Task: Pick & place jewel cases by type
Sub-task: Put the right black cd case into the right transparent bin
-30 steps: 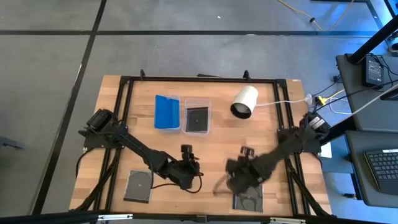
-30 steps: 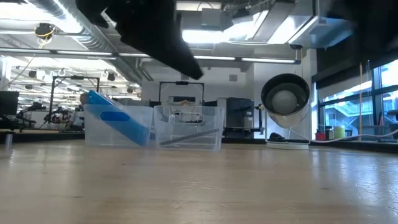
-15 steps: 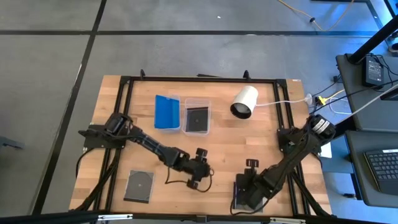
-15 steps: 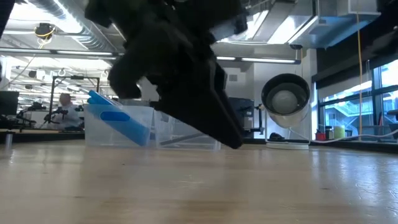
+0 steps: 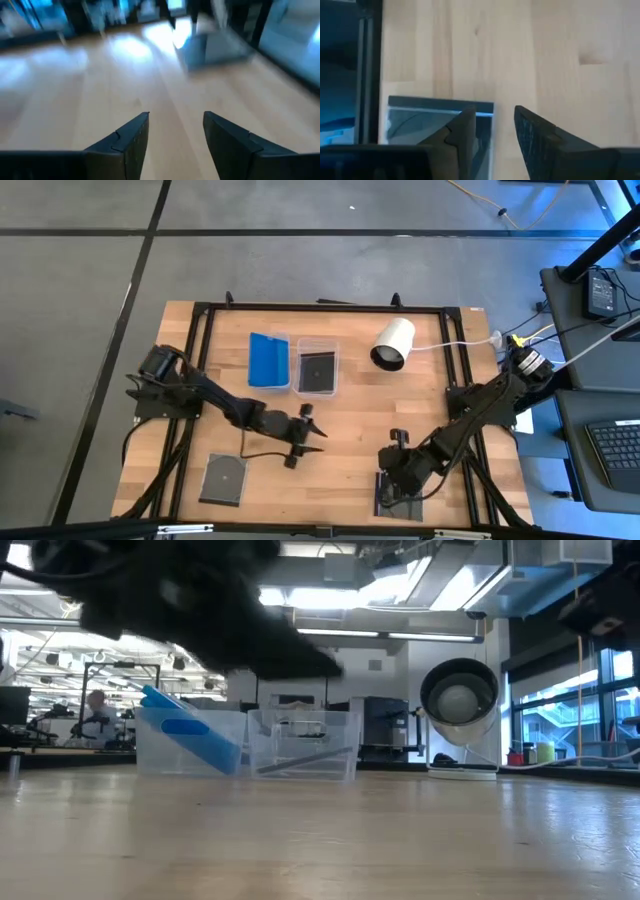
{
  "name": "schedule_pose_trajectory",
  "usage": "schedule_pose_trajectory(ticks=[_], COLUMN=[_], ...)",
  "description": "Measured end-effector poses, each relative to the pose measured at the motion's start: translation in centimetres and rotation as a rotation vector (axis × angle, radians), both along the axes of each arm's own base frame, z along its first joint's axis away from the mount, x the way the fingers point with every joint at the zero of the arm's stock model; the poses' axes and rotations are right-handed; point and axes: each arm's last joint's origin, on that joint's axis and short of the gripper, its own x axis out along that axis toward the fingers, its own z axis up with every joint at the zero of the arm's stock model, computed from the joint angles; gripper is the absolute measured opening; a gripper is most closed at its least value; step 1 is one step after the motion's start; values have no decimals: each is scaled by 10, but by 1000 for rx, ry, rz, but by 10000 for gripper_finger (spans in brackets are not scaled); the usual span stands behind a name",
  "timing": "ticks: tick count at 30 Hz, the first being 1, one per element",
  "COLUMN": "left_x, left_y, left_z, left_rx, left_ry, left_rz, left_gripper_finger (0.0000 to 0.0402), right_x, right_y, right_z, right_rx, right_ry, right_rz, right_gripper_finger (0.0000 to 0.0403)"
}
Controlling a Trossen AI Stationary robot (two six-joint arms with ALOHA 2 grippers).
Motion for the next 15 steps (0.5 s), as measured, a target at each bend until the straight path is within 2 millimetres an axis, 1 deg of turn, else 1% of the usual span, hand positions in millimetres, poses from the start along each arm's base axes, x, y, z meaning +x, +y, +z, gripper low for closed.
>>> schedule_pose_trajectory(ticks=[2,5,10,12,15], left_x=[-13,-24,-26,-26,-26], left_y=[4,8,9,9,10], left_z=[4,4,3,2,2], left_rx=[-25,-43,-38,-36,-32], left_ry=[-74,-125,-119,-115,-113], left_rz=[2,3,12,13,24], left_gripper_finger=[187,187,187,187,187], right_x=[6,14,20,20,21], right_y=[0,2,0,-1,-1], right_z=[0,-5,-15,-16,-16], right_rx=[9,-9,-7,-21,4], right_ry=[-37,-71,-28,-18,-21], right_rz=[20,75,61,65,39], right_gripper_finger=[139,139,139,139,139])
